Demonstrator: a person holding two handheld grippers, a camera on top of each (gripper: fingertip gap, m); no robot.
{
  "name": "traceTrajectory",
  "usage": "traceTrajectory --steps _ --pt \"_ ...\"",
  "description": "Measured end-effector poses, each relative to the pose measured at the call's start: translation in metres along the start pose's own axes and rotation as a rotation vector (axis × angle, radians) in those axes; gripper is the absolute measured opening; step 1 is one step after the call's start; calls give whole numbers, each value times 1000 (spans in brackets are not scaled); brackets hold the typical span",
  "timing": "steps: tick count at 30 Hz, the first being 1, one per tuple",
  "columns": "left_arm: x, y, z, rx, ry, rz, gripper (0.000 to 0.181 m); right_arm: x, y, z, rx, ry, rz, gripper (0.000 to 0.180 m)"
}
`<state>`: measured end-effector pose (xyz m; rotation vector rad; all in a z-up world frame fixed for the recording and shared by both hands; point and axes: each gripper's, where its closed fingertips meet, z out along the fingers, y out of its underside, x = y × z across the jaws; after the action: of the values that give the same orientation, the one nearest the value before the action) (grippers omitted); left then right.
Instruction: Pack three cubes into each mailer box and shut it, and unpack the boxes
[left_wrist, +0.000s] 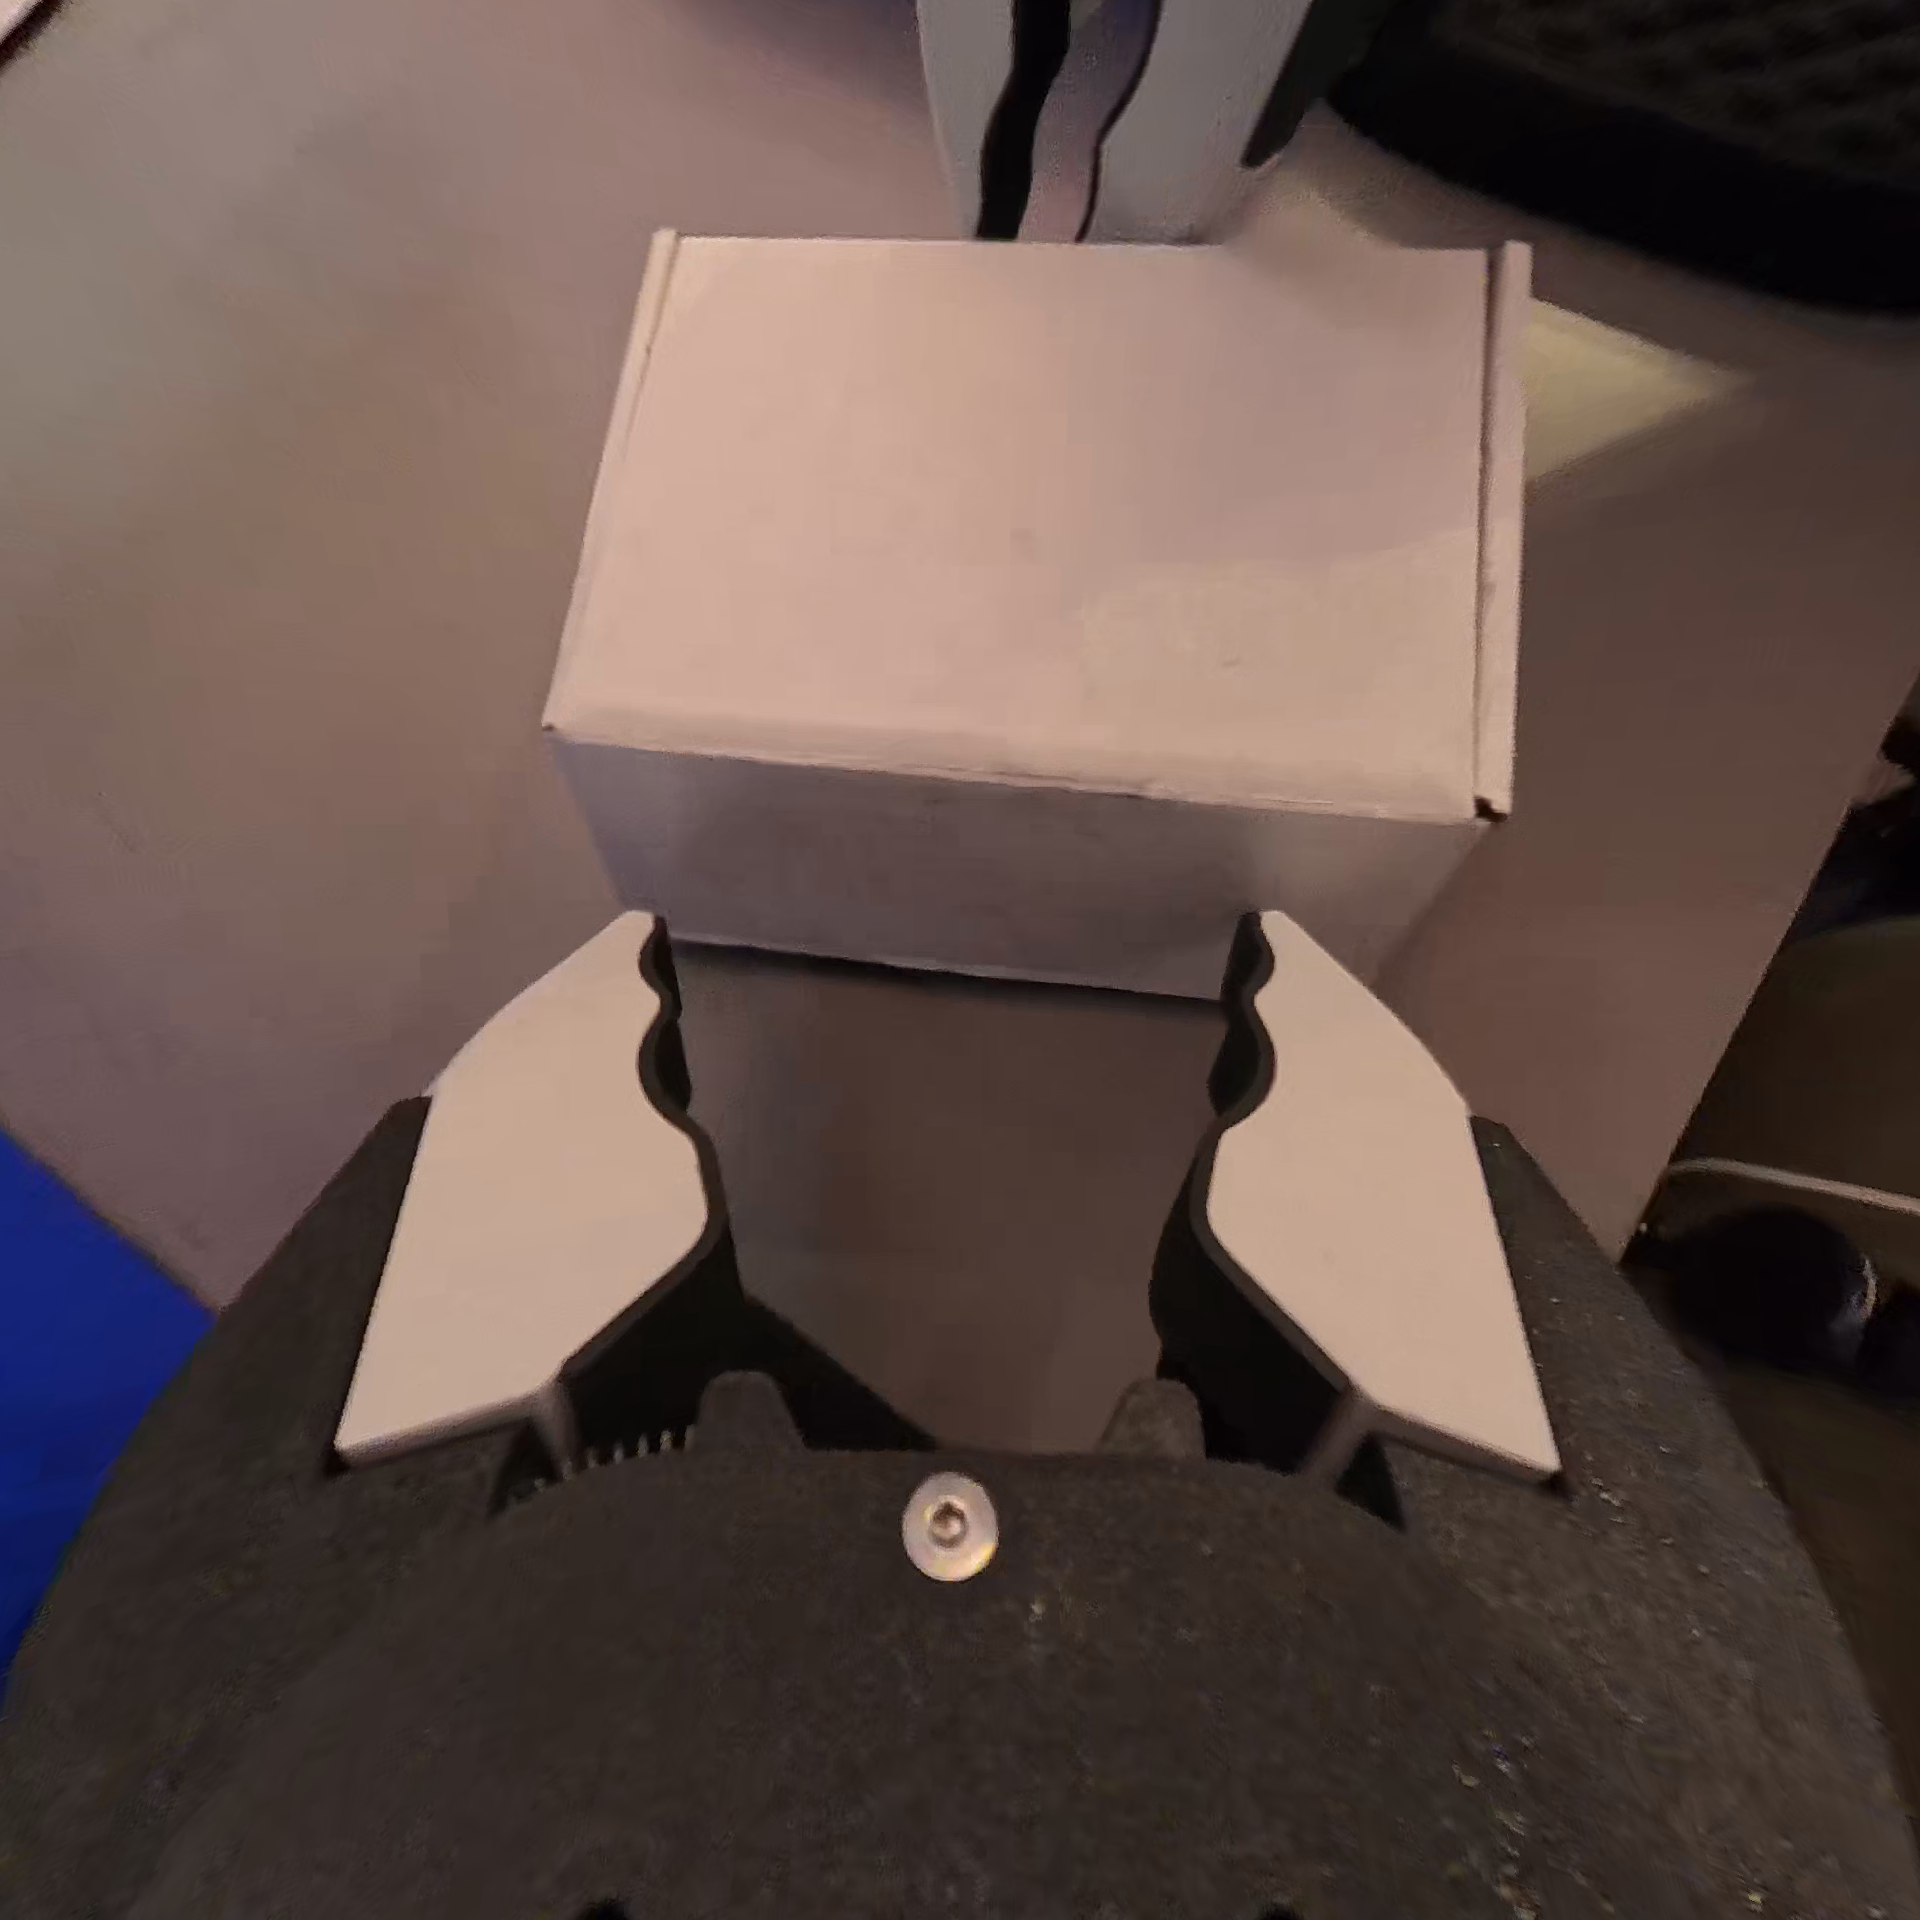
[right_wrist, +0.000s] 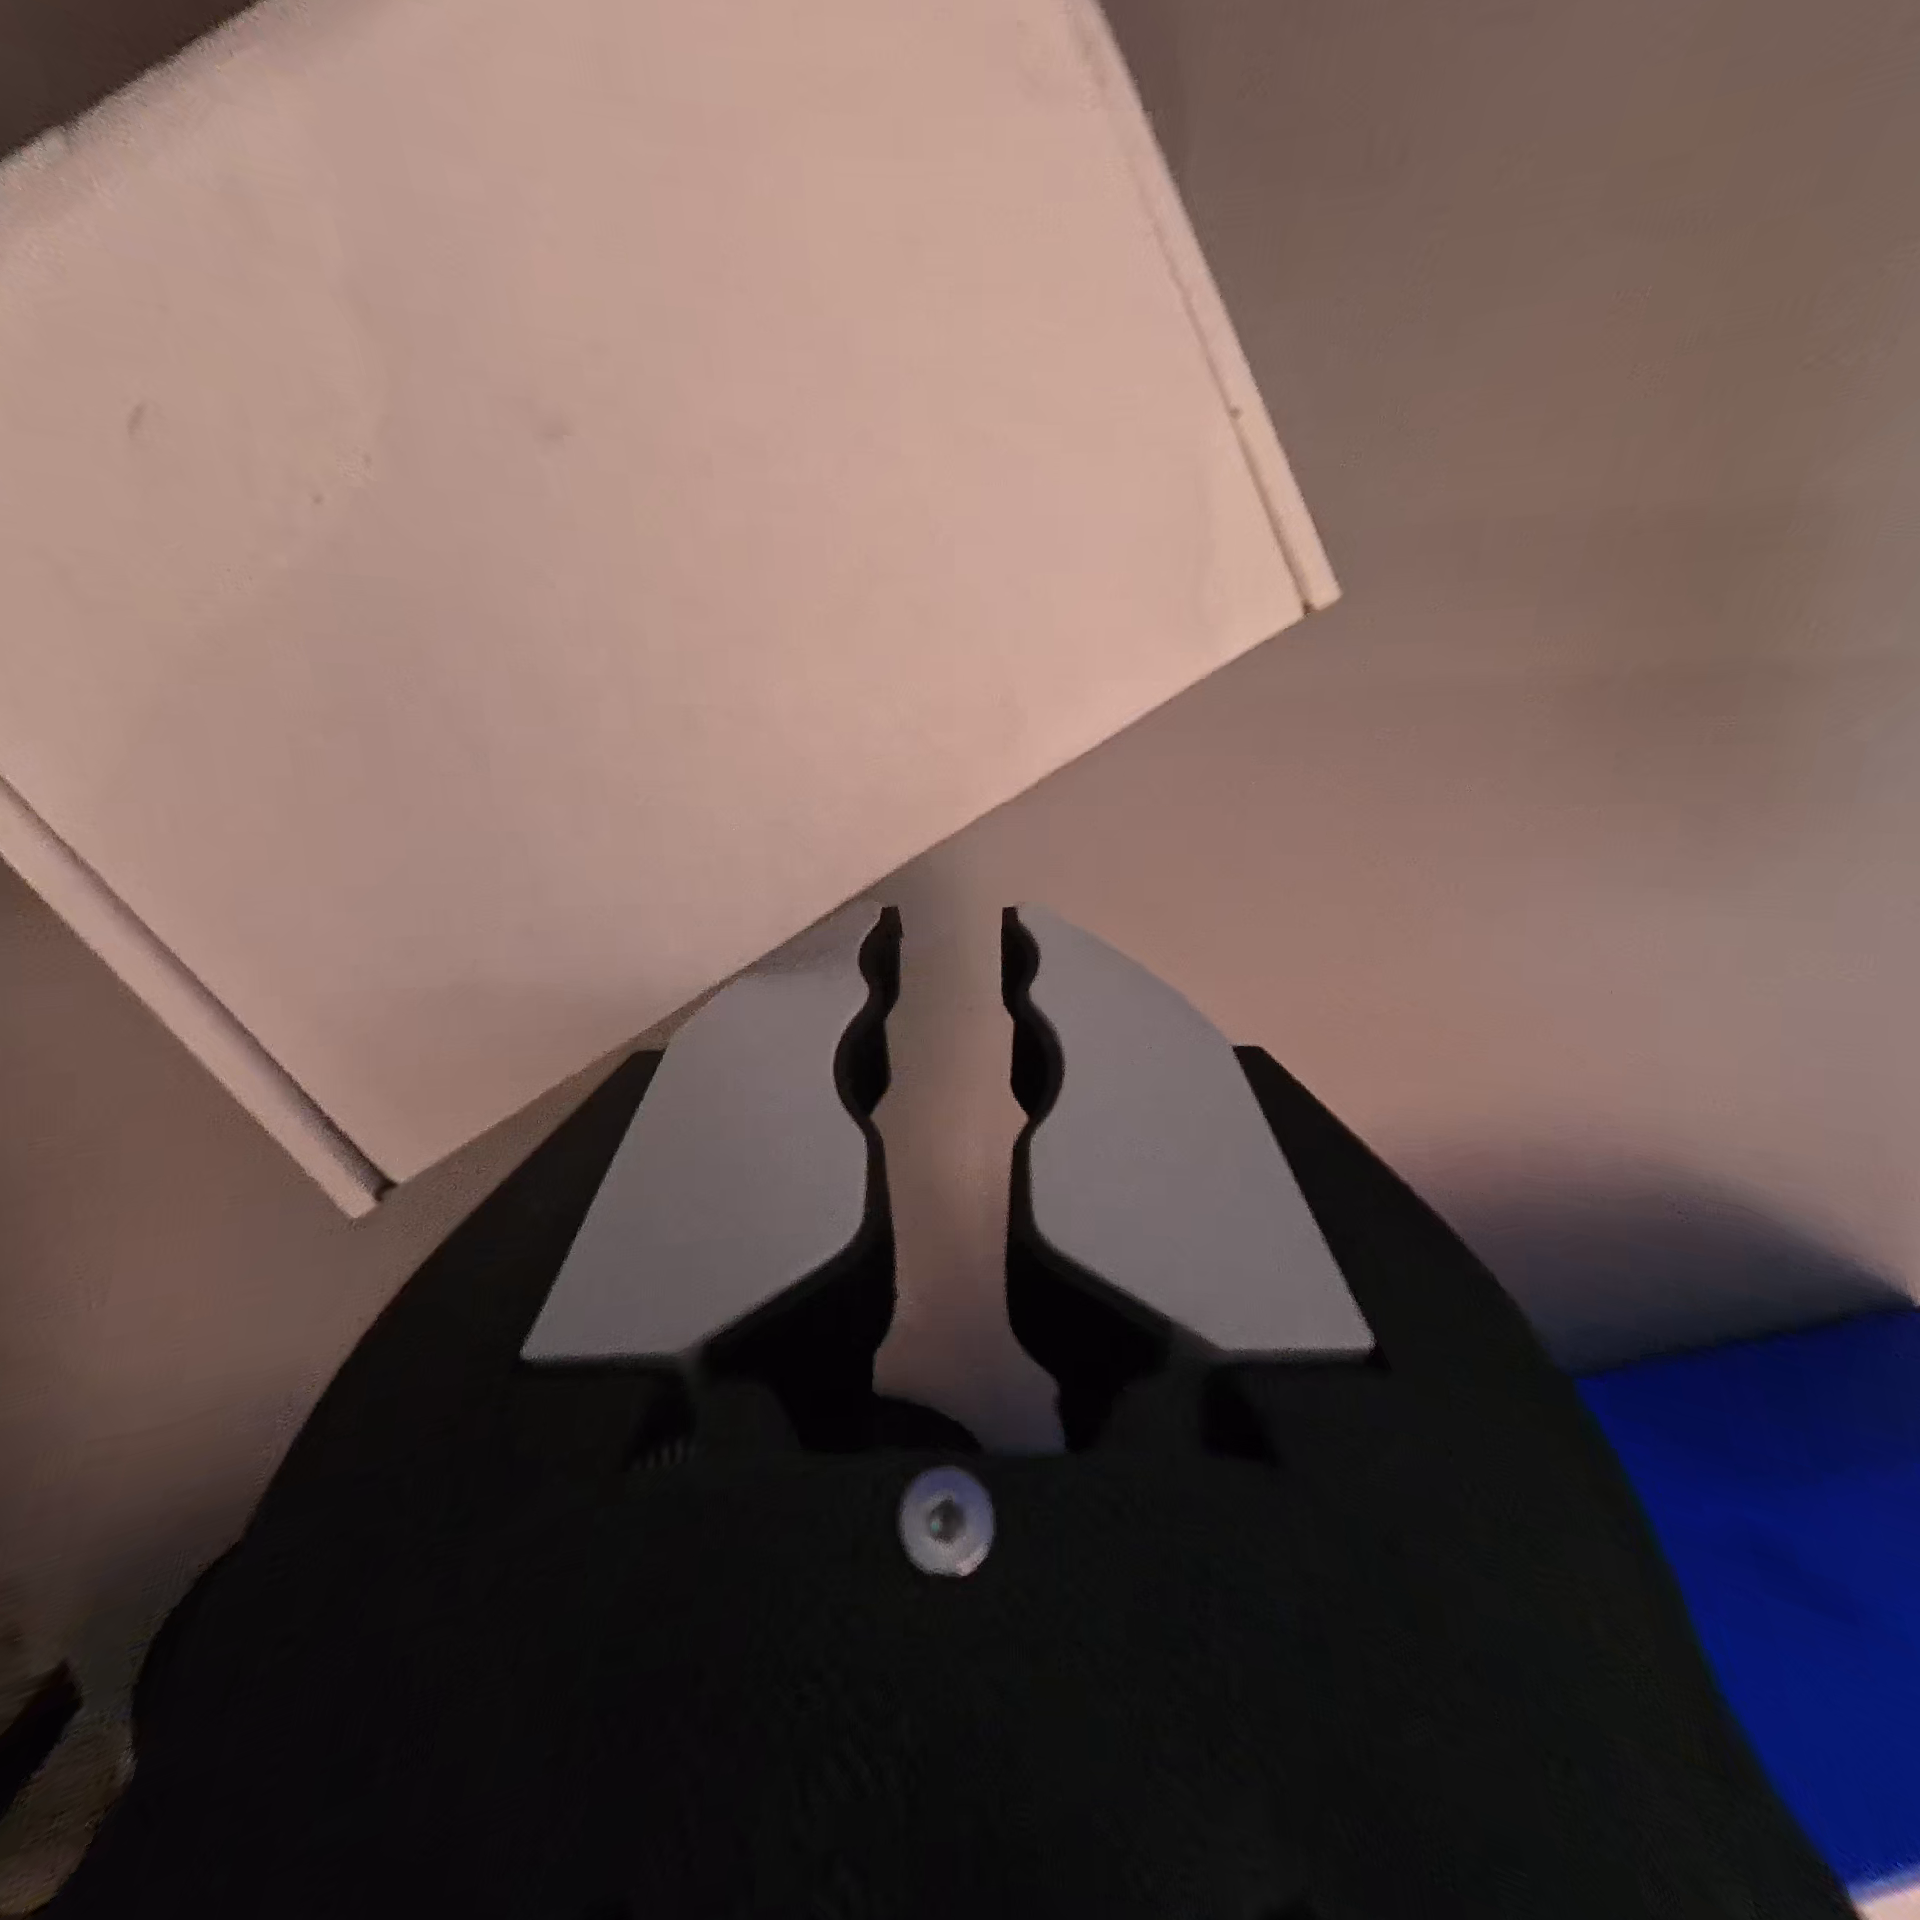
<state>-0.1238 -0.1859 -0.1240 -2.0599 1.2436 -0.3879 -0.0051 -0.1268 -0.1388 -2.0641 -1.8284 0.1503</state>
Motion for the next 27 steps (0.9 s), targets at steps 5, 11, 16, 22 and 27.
traceTrajectory --steps 5,11,16,22,27 --pt "7 11 -6 -43 72 107 102 -13 -4 6 14 -37 -99 45" --pt "0 16 1 -68 101 179 116 -25 -5 15 58 -151 -229 65" --pt "1 22 4 -110 183 156 121 -31 -13 15 152 -151 -278 66" --pt "4 23 5 -130 234 201 124 -42 -14 14 221 -200 -274 65" --pt "4 23 7 -137 244 207 124 -43 -15 15 272 -232 -254 65"
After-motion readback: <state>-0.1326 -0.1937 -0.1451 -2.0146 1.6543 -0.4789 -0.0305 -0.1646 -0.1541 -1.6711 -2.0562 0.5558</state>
